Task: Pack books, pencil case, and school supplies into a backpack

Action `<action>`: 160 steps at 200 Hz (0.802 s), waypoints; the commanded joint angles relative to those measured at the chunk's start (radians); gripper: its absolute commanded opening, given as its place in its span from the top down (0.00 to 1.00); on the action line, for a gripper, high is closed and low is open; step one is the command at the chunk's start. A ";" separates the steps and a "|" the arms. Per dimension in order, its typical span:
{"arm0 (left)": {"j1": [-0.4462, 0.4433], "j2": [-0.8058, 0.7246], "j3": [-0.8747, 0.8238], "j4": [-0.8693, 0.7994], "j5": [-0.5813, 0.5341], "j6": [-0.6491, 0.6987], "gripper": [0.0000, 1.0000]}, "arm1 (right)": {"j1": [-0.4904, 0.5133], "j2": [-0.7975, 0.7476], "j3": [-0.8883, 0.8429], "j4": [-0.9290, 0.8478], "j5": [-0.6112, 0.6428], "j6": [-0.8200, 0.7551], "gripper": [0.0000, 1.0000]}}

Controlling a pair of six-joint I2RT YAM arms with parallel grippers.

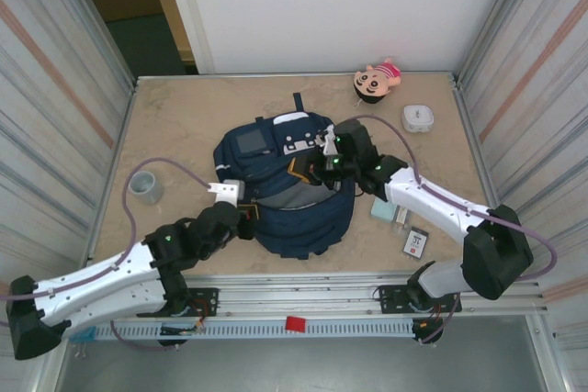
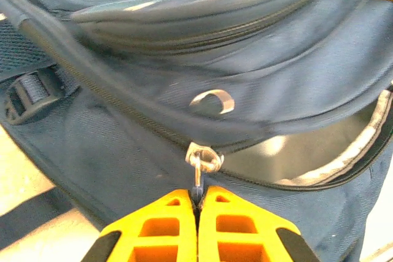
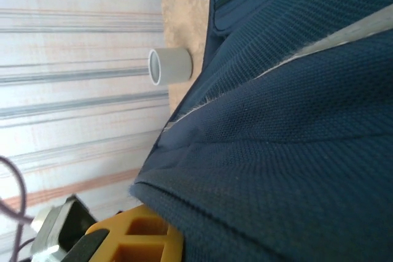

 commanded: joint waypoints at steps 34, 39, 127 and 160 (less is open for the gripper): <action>0.066 -0.108 -0.037 -0.065 -0.011 0.054 1.00 | -0.181 0.028 0.215 -0.279 -0.337 -0.332 0.90; 0.065 -0.108 -0.039 -0.059 -0.004 0.056 1.00 | -0.185 0.030 0.215 -0.277 -0.331 -0.325 0.87; 0.066 0.027 -0.008 0.071 0.084 0.087 1.00 | 0.056 -0.015 -0.067 0.205 0.150 0.153 0.72; 0.069 -0.018 -0.023 -0.002 0.007 0.073 1.00 | 0.009 -0.004 0.026 0.106 -0.004 -0.001 0.91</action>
